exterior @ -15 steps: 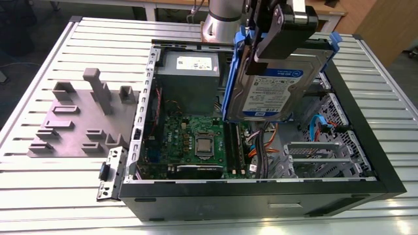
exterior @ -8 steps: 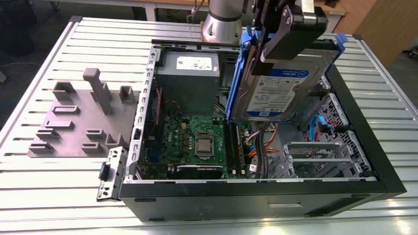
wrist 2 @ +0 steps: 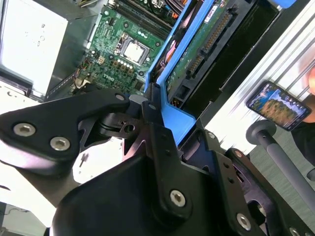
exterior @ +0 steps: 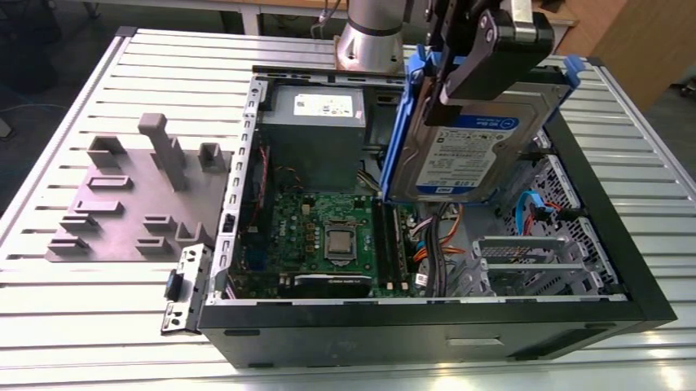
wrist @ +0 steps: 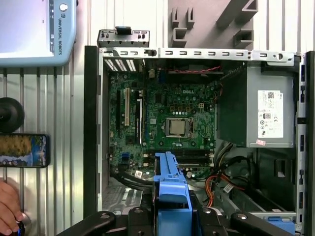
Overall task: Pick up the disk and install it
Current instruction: 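Insert the disk into the insertion slot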
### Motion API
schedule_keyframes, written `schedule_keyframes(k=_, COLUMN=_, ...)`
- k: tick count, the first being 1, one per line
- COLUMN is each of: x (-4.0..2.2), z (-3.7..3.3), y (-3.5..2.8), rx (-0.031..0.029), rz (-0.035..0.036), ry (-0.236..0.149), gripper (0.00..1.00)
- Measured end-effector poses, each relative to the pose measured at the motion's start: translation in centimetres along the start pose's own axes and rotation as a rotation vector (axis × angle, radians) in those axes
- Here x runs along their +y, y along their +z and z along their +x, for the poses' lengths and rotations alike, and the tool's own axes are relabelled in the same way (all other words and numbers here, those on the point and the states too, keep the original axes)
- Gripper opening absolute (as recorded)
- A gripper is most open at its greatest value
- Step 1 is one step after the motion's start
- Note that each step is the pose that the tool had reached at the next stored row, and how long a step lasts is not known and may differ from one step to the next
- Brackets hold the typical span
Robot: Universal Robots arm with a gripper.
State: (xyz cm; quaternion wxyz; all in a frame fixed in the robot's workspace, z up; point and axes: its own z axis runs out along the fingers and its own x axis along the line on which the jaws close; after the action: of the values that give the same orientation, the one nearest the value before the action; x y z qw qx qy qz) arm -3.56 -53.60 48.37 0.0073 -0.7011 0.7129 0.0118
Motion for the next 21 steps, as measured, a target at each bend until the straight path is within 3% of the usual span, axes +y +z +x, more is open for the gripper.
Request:
schedule_keyframes(k=14, x=-0.08, z=0.08, y=0.00, rx=0.0001, rz=0.0000, ry=0.000, gripper=0.36)
schedule_keyframes(k=17, x=-0.10, z=0.50, y=-0.01, rx=0.0000, rz=0.0000, ry=0.000, gripper=0.36)
schedule_keyframes(k=21, x=-0.30, z=1.61, y=0.02, rx=0.0001, rz=0.0000, ry=0.000, gripper=0.36)
